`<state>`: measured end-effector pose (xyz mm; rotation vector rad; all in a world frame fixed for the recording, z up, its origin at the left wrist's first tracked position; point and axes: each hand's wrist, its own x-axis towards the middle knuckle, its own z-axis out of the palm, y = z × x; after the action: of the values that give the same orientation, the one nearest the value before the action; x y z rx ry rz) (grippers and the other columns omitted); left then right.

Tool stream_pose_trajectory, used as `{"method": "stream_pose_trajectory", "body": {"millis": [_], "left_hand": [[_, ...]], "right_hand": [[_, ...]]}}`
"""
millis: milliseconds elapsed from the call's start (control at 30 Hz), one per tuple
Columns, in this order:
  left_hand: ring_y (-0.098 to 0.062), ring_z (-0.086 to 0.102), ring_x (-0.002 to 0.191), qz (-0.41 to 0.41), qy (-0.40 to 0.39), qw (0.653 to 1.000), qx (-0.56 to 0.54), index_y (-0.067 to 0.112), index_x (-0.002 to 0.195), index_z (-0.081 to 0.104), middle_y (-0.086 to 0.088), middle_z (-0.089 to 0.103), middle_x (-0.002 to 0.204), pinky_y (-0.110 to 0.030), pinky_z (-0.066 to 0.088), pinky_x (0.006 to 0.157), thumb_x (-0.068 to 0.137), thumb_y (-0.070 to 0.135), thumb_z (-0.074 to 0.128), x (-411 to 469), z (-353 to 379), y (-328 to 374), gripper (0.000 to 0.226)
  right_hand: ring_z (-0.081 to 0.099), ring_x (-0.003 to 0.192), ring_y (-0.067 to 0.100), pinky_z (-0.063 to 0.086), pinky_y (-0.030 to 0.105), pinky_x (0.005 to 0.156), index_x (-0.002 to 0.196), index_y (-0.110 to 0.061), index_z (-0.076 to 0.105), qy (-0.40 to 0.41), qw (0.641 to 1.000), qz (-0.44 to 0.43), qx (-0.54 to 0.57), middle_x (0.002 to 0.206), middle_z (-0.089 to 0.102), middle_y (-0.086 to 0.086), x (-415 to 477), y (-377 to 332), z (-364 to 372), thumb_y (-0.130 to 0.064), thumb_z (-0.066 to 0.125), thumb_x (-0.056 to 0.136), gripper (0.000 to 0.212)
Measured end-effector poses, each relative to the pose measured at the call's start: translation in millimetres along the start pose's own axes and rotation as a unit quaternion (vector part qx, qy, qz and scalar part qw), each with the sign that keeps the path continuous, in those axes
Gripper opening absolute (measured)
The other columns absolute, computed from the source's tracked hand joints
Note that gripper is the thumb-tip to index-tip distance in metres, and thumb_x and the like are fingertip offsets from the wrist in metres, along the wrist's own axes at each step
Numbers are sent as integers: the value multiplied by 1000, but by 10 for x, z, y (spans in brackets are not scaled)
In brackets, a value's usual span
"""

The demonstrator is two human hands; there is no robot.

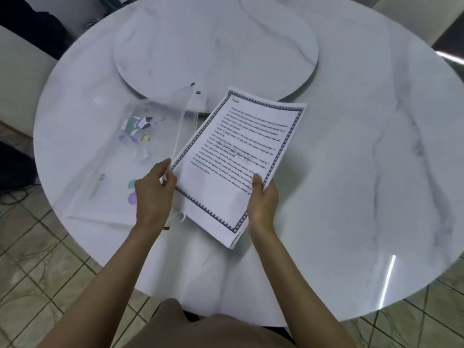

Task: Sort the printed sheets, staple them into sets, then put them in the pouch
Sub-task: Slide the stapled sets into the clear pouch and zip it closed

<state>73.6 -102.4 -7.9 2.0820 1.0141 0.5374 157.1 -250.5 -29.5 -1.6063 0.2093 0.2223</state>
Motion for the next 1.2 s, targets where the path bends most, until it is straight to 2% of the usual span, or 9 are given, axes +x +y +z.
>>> {"method": "stream_pose_trajectory", "body": {"millis": [167,233,367,467,667,867,1000,1067,1200], "left_hand": [[-10,56,111,-18,-37,999,-23,13,133,50,-3,58,130,-1,29,85,95,17,47,18,5,-63,38],[-8,57,102,-18,-50,998,-18,14,132,50,-4,60,127,-2,31,83,95,17,47,32,-15,-106,37],[-8,56,91,-12,-70,997,-20,14,130,52,-5,65,113,-10,36,82,94,17,50,83,-51,-171,36],[-11,57,85,-7,-88,996,-20,14,129,54,-2,63,96,-10,36,75,94,16,51,109,-78,-203,35],[-19,60,111,24,-139,990,12,16,128,56,-8,64,120,-21,41,95,93,15,51,115,-169,-248,35],[-23,58,112,31,-157,987,35,16,130,53,-12,64,119,-30,41,97,93,15,51,85,-184,-264,37],[-22,57,115,30,-159,986,33,14,130,53,-8,63,123,-32,41,100,94,15,50,89,-159,-271,37],[-23,57,113,37,-161,985,37,14,130,53,-7,63,122,-31,42,98,94,14,50,81,-140,-267,36],[-26,60,108,56,-181,980,53,11,129,54,-11,65,117,-29,43,92,93,11,51,26,-105,-269,36]], "right_hand": [[59,97,10,47,30,95,109,-24,54,-50,999,15,-12,95,60,-15,-120,84,45,-20,44,98,15],[59,95,9,46,28,93,107,-26,52,-59,998,18,-12,94,59,-17,-112,85,54,-20,45,98,13],[61,95,9,47,24,86,108,-25,53,-75,997,27,-4,101,62,-10,-95,43,68,-21,46,97,14],[62,104,15,50,31,92,113,-21,55,-90,996,30,2,112,65,0,-97,22,92,-22,47,97,18],[61,108,22,48,37,97,119,-11,58,-95,994,34,-46,117,65,7,-51,-9,142,-18,46,97,26],[64,102,22,51,36,92,120,-7,58,-118,989,40,-78,114,66,9,84,-14,3,-18,48,96,28],[69,82,5,55,17,71,107,-17,61,-177,982,36,-59,99,68,-3,186,-101,-183,-18,48,96,17],[69,80,3,56,19,72,99,-23,61,-190,979,48,-49,96,68,-6,232,-106,-223,-17,49,95,14],[68,87,5,56,25,81,105,-22,59,-211,974,47,-71,100,68,-6,261,-83,-184,-20,49,95,14]]}}
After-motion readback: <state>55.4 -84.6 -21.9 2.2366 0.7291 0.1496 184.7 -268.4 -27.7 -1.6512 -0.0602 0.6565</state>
